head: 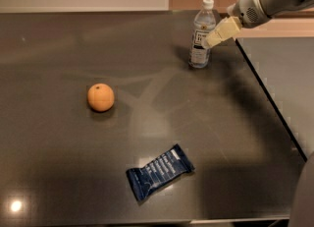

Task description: Move blue plastic bottle near orange

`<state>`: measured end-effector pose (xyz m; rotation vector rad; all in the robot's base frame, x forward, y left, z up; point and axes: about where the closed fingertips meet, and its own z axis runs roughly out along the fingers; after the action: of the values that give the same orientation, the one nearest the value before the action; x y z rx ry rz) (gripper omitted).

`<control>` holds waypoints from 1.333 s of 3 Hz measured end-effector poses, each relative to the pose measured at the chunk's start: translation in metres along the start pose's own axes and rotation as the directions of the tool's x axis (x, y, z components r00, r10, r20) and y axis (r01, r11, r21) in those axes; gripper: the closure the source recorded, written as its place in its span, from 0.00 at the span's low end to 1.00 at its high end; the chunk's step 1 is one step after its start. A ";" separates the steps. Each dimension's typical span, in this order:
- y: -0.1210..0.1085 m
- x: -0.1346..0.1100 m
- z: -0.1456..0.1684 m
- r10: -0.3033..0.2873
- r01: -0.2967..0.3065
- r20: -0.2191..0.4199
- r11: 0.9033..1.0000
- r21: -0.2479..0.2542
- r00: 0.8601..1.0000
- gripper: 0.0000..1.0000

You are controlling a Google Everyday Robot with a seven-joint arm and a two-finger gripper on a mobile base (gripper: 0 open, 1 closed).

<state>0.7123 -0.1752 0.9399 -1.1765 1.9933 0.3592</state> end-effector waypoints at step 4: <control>0.011 -0.022 0.018 0.028 -0.021 0.114 0.998 -0.062 0.993 0.63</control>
Offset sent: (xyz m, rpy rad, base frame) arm 0.0204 0.0272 -0.0105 0.1047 -0.0094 0.0273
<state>0.7182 -0.1451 0.9431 -1.1433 1.9108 0.4922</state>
